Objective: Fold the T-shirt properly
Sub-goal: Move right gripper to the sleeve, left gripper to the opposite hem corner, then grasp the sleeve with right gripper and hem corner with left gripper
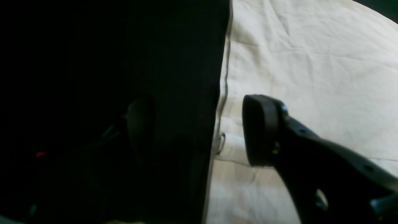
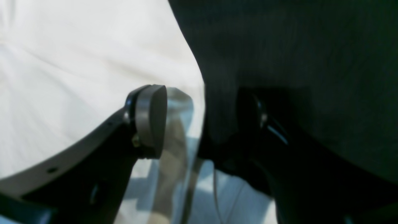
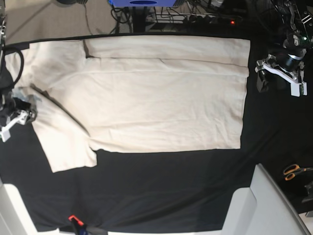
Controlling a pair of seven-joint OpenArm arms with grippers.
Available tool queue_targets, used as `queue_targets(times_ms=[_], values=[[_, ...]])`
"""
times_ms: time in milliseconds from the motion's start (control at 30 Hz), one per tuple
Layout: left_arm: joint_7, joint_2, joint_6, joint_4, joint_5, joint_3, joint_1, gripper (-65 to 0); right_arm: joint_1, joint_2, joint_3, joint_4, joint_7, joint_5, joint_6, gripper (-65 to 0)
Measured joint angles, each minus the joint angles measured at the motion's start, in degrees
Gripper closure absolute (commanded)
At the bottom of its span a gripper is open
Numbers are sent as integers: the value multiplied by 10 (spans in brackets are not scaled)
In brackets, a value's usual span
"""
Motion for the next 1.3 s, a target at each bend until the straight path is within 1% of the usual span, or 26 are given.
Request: queue_targets(times_ms=[133,233,433,567,600,633,667,700,733,767,800,833,867,900,933,1000,1067,1100,1167,1233,1300], values=[[0,0,0,0,0,0,0,-426,11,-1,0,-18,2,-2,0,-341],[0,0,0,0,0,1,0,-426,10,-1,1,-19,3,-6,29,-335],[0,0,0,0,0,1,0,-426,18,-15,1,-20,0,-8,35,-333],[1,1,0,0,0,1,-5,-426,19,-18,1,-20,2,-4,34,-327],[1,2,0,-1,0,1,-12,-426,20,-19,1,-20,2,-5,34,-299],[1,2,0,-1,0,1,-19,-426,20,-20,1,-20,2,-5,34,-255],[1,1,0,-1,0,2,-25,-426,21,-22,1,-20,0,-6,33,-200],[-1,0,0,-1,0,3,-31,-426,21,-23,1,-20,-2,-6,33,-135],[-2,0,0,-1,-1,3,-38,-426,20,-24,0,-20,-5,-6,33,-56],[1,2,1,-2,0,3,-45,-426,19,-26,0,-20,-7,-6,32,0],[1,2,-1,-11,-1,3,-57,-426,19,-26,0,-21,-7,-7,33,0],[1,2,0,-23,0,4,-72,-426,19,-26,0,-21,-7,-8,33,-24],[1,2,0,-41,-1,3,-90,-426,20,-26,0,-21,-9,-8,33,-26],[3,1,0,-64,-1,3,-113,-426,20,-26,0,-21,-8,-8,32,-14],[20,-4,1,-93,-2,3,-139,-431,20,-26,0,-21,-8,-8,32,-2],[54,-19,-2,-157,-1,4,-191,-436,20,-26,0,-21,-7,-8,33,0],[57,-26,9,-223,4,0,-244,-436,20,-26,0,-21,-8,-8,32,-2],[56,-30,3,-259,2,1,-269,-436,20,-26,0,-21,-8,-9,32,-2],[53,-33,4,-327,1,7,-316,-436,19,-27,0,-21,-7,-7,34,-2],[53,-43,7,-381,22,43,-353,-436,19,-27,0,-21,-7,-7,34,-2],[18,-48,2,-420,54,103,-384,-436,19,-26,0,-21,-8,-8,34,-2]])
